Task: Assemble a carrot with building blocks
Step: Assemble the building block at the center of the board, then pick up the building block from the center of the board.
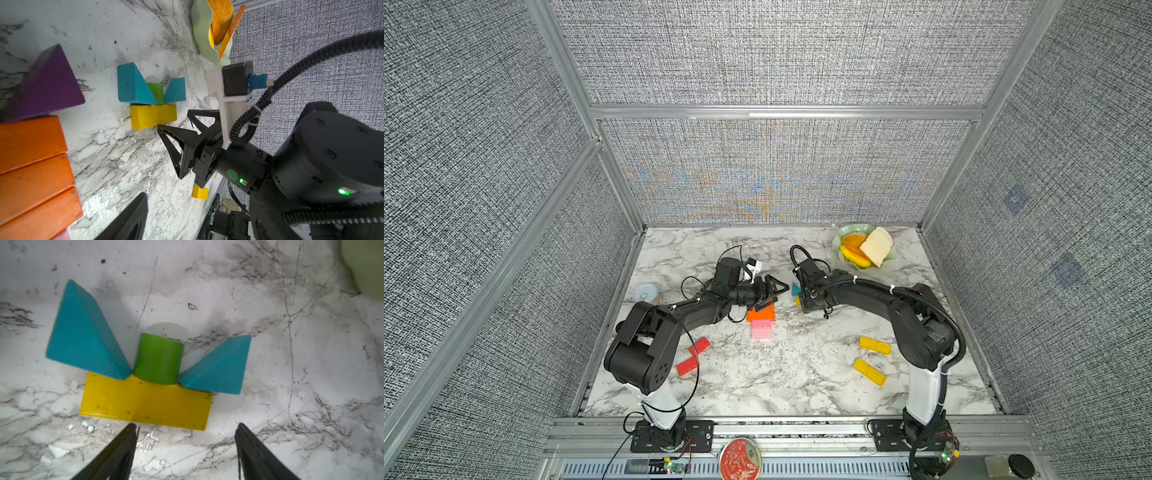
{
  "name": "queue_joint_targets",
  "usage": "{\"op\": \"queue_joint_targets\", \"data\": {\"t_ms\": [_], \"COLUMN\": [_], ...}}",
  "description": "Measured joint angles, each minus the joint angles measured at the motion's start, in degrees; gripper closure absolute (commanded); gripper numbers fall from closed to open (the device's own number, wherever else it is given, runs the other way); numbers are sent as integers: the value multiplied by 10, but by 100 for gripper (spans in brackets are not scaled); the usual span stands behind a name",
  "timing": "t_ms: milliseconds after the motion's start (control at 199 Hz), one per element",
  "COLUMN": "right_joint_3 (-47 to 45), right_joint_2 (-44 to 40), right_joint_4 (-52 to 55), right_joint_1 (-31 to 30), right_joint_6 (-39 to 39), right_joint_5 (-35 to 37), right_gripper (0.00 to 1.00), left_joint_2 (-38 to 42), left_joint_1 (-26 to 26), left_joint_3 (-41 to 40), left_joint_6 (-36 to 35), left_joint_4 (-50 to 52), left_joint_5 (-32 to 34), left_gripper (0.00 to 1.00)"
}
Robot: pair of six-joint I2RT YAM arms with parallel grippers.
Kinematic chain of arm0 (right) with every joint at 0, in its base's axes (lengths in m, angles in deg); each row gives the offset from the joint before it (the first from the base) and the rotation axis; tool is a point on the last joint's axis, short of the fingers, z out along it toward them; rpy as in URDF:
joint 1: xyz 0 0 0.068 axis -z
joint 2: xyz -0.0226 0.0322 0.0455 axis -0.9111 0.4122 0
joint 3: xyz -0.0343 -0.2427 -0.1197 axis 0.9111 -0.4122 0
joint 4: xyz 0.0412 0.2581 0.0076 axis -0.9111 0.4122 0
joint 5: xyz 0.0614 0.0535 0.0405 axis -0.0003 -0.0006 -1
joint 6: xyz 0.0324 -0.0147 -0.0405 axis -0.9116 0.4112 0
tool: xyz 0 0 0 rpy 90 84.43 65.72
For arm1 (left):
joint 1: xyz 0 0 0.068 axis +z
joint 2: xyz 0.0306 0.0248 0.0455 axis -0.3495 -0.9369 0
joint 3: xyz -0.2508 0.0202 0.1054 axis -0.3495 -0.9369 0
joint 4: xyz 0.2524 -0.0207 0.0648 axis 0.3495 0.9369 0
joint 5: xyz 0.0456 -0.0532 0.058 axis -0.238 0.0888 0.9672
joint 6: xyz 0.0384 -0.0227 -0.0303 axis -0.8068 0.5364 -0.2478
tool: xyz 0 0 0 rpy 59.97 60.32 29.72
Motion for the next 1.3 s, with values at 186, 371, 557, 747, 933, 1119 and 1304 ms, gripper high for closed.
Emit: {"op": "queue_joint_targets", "data": {"t_ms": [186, 371, 557, 747, 933, 1119, 1304], "right_joint_3": [-12, -33, -80, -141, -201, -310, -371], "right_joint_2": [-51, -103, -158, -245, -320, -397, -408], "right_joint_4": [5, 16, 12, 0, 48, 94, 92], "right_joint_1": [-7, -9, -8, 15, 68, 122, 165], "right_joint_6": [0, -2, -5, -19, -73, -121, -134], "right_joint_5": [0, -1, -6, -11, 18, -10, -82], "right_gripper": [23, 23, 23, 19, 1, 1, 1], "left_joint_2": [0, 0, 0, -7, -10, -14, -32], "left_joint_1": [0, -4, -13, -38, -106, -189, -224], "left_joint_3": [0, 0, 2, 7, 21, 30, 32], "left_joint_6": [0, 0, 0, -1, -12, -29, -32], "left_joint_4": [0, 0, 0, -1, 0, 19, 30], "left_joint_5": [0, 0, 0, -4, -18, -20, -19], "left_gripper": [22, 22, 22, 23, 23, 23, 24]}}
